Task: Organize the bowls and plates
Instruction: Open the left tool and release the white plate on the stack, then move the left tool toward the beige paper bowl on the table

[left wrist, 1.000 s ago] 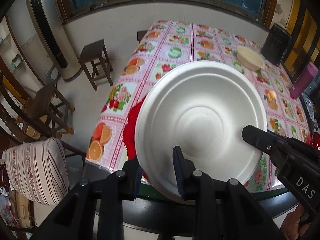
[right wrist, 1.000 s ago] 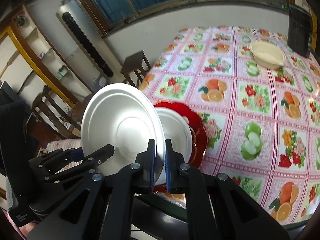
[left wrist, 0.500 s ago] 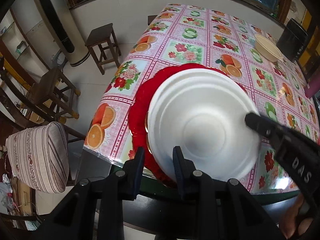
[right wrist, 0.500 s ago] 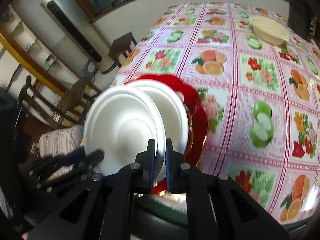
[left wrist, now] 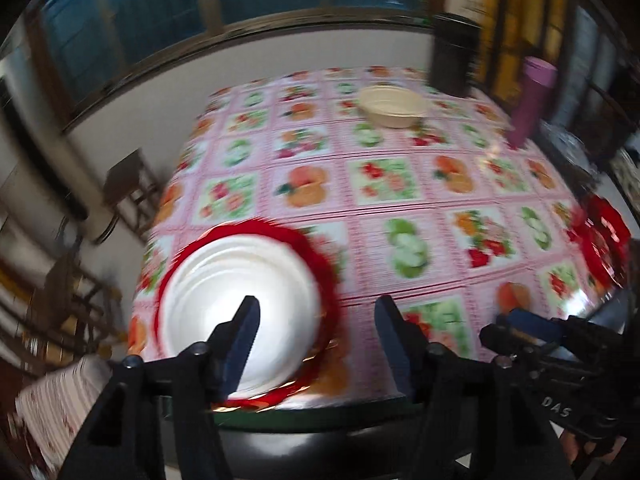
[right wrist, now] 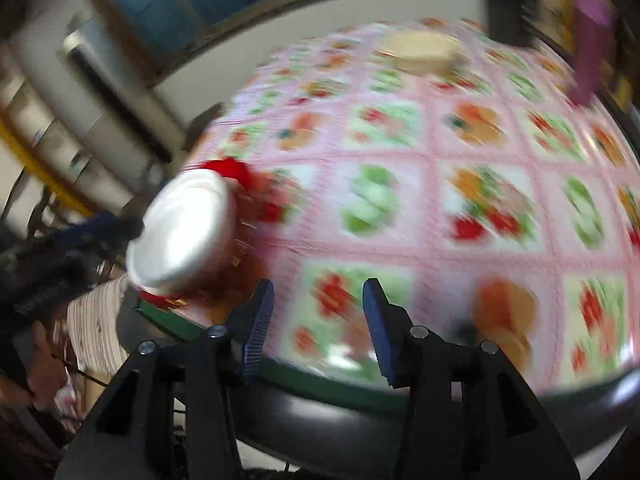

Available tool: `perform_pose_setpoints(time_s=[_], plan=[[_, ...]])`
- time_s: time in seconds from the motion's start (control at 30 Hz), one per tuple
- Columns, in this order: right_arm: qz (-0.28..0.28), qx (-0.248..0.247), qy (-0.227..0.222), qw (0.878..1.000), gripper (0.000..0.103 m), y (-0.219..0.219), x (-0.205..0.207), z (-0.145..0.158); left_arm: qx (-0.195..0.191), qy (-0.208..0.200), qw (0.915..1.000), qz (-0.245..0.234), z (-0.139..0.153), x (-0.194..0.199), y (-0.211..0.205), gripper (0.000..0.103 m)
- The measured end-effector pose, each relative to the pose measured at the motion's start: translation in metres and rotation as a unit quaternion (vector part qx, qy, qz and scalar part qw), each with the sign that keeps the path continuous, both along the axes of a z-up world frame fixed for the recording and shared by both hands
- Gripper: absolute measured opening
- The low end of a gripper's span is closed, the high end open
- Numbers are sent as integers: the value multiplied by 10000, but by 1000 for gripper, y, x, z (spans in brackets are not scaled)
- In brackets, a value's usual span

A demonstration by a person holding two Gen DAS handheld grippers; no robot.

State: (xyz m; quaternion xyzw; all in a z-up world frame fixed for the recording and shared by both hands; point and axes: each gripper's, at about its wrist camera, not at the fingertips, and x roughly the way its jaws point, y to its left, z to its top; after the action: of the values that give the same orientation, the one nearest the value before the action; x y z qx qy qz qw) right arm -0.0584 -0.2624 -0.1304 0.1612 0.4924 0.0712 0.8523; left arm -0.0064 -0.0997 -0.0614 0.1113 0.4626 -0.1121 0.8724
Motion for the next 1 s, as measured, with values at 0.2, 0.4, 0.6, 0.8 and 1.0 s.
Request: perform_pose_setpoints(time_s=[0.2,0.4,0.6,0.8,1.0], plan=[[-986,-29,317,9946,48,-64,-49,-7,124,454,9931,-1075,-10,-8,-80,64],[-1812,99,234,9831,48,-109,-85,-2,253,295,9838,-1753,0,-29,-125,64],[-1946,43,142,9808,48,-117,-89,2,248,297,9821,-1841,3,-28,-132,65],[-1817,-20,143,9832,48,-114,-75,5,187,415,9860,-1604,-5,-14,-122,66],[-1662,-83,166,9859,48,-112,-64,9,84,503,9888,-1403,-7,-1,-119,66]])
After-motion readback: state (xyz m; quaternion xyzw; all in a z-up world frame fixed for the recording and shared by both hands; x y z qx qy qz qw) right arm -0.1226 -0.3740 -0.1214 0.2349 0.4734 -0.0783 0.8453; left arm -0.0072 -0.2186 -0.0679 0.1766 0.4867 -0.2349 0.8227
